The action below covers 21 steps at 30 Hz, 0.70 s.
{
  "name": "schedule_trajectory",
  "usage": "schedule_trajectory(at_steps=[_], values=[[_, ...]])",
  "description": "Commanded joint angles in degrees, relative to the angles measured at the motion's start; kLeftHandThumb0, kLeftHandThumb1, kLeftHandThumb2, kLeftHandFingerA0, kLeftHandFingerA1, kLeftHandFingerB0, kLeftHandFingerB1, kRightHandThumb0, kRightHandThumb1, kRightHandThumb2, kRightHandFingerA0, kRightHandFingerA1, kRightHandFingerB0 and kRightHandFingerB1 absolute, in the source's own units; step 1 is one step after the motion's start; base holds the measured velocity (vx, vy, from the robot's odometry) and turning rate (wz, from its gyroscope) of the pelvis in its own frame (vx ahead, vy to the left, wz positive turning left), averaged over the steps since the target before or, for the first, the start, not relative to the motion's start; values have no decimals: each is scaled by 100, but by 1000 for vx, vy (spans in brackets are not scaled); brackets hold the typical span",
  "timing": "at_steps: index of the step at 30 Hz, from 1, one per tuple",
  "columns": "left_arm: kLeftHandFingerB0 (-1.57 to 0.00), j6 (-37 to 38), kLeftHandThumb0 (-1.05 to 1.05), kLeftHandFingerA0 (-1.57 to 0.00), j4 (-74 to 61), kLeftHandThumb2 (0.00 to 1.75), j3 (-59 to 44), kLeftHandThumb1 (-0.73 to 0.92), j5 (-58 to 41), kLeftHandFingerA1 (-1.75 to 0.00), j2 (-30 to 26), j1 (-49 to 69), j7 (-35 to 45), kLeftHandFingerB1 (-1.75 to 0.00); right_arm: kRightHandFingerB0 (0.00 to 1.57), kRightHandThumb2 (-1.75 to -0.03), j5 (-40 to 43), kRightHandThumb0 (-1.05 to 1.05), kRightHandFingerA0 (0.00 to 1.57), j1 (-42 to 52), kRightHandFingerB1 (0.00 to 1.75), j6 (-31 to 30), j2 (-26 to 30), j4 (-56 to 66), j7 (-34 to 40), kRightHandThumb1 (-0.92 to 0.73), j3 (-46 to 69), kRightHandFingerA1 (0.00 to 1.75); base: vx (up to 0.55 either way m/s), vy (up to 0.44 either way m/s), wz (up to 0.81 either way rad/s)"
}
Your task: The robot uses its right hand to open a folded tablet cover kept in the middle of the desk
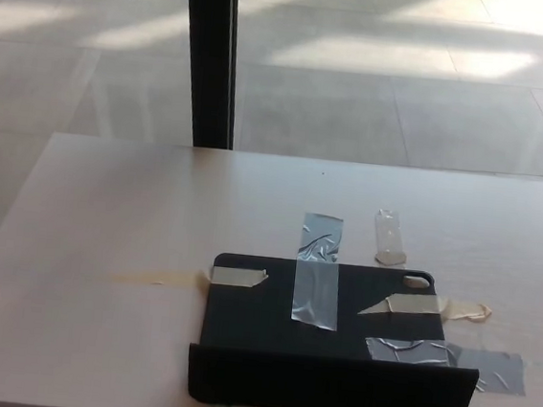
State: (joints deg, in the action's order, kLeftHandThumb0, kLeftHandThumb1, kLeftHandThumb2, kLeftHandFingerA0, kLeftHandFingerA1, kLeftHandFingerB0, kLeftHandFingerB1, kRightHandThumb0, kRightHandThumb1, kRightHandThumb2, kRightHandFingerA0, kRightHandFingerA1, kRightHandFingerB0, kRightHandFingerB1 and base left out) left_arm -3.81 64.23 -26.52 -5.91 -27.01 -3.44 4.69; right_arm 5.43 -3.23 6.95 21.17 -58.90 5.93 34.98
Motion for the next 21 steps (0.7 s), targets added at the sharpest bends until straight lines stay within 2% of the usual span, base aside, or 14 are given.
schedule_trajectory(at_steps=[1,4,5,6,7,8,9,10,11,14,15,16,17,21], values=[[-54,-107,-79,-71,603,66,-1024,87,-1009,-76,-500,-396,119,-66,47,-71,1426,-82,77,-580,42,619,634,-242,890,-92,1526,60,0,0,0],[-54,-153,-80,-71,630,66,-1095,88,-957,-78,-530,-467,93,-67,33,-112,1386,-79,65,-899,53,783,822,-169,816,-76,1676,65,0,0,0],[-53,-139,-79,-69,669,66,-1124,87,-937,-76,-533,-473,119,-66,39,-68,1419,-82,71,-1048,38,738,895,-136,718,-92,1740,56,0,0,0],[-55,-141,-78,-68,686,67,-1136,88,-922,-75,-526,-480,104,-66,35,-110,1377,-78,68,-1174,54,758,921,-72,770,-71,1749,67,0,0,0],[-57,-102,-78,-70,718,66,-1136,88,-895,-75,-516,-479,94,-66,31,-111,1303,-79,63,-1336,51,705,955,66,745,-72,1681,63,0,0,0],[-57,-39,-78,-70,761,66,-1134,88,-861,-75,-506,-476,91,-66,31,-111,1214,-79,63,-1504,51,615,990,226,673,-72,1580,63,0,0,0],[-55,-44,-78,-70,781,67,-1145,88,-863,-75,-511,-482,110,-65,43,-67,1171,-84,70,-1652,40,655,952,359,679,-88,1511,51,0,0,0],[-54,-50,-79,-71,801,66,-1176,88,-880,-76,-508,-475,140,-66,33,-111,1098,-80,54,-1831,53,669,870,759,388,-73,1270,67,0,0,0],[-54,-52,-79,-72,806,66,-1175,88,-881,-77,-508,-479,137,-67,34,-67,1027,-81,53,-1848,44,740,831,917,328,-92,1156,71,0,0,0],[-54,-103,-82,-75,784,65,-1162,87,-915,-78,-511,-508,87,-68,26,-89,793,-94,43,-2016,69,1224,599,1681,-114,-75,512,96,0,0,0],[-55,-118,-82,-76,773,65,-1161,86,-930,-79,-518,-506,89,-68,29,-70,717,-92,51,-2098,79,1102,535,1914,-2,-92,337,102,0,0,0],[-54,-140,-81,-75,758,65,-1147,86,-929,-79,-515,-509,84,-68,37,-111,703,-94,57,-2184,77,873,470,2269,21,-70,126,92,0,0,0],[-53,-131,-80,-74,766,66,-1145,87,-934,-78,-511,-509,104,-67,33,-68,801,-98,60,-2242,78,730,403,2559,-69,-92,10,93,0,0,0],[-54,-105,-81,-72,835,65,-1124,86,-924,-75,-517,-560,79,-65,32,-94,487,-95,61,-2177,48,440,478,3742,-488,-75,-882,62,0,0,0]])
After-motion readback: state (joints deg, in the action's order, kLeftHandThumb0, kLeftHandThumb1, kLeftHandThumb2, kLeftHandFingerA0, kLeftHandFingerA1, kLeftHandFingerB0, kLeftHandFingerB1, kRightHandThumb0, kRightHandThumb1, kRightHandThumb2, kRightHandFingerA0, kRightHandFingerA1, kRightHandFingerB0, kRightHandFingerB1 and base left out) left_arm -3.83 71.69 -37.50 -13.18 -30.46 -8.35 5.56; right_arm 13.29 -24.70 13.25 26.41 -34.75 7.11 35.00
